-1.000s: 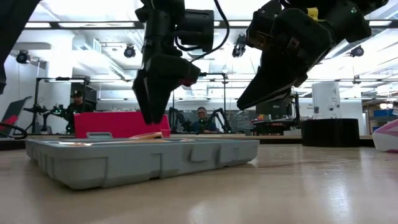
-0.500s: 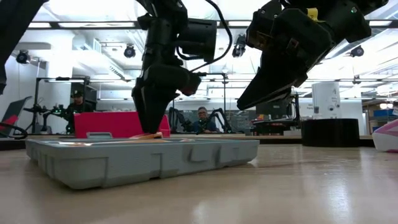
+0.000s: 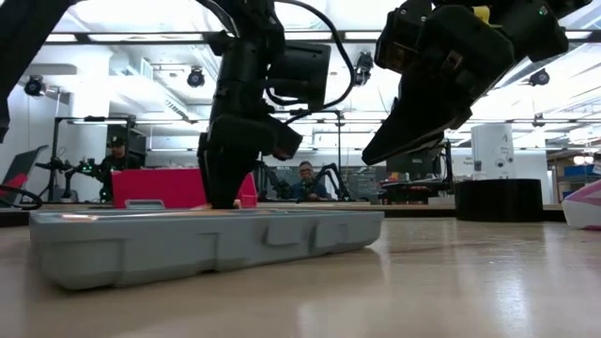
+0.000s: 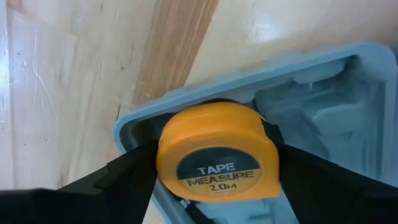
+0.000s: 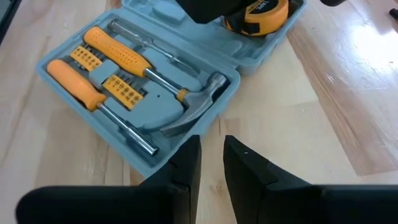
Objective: Prefit tool cases
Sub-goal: Remove the tape measure from the gray toolbox
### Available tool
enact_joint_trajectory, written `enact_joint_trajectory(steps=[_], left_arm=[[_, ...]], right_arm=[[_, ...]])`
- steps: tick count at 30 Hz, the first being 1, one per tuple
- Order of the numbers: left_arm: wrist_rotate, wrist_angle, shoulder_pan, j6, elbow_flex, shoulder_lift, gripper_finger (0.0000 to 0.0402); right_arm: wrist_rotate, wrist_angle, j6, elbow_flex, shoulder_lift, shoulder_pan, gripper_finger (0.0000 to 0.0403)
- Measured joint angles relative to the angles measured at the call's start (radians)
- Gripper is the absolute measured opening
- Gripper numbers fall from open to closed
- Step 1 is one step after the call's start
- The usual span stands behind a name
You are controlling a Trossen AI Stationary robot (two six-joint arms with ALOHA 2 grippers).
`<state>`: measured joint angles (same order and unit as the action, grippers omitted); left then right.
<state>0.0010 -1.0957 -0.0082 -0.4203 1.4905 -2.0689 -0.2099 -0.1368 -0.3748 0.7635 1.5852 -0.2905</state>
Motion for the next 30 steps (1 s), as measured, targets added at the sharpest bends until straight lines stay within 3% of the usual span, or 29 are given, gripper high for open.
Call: enact_joint_trajectory(steps=[16,30], left_arm=[[-0.029,0.046,-0.005,0.019,-0.028,0.023,0.0284],[-0.033,-0.081,-0.005,0.051,0.083,0.037,0.0283]], right_arm=[[0.000,0.004,-0.008,0.000,0.000,0.000,0.0056],[-0.001,0.024,-0.007,0.000,-0.012,0.000,0.0060]])
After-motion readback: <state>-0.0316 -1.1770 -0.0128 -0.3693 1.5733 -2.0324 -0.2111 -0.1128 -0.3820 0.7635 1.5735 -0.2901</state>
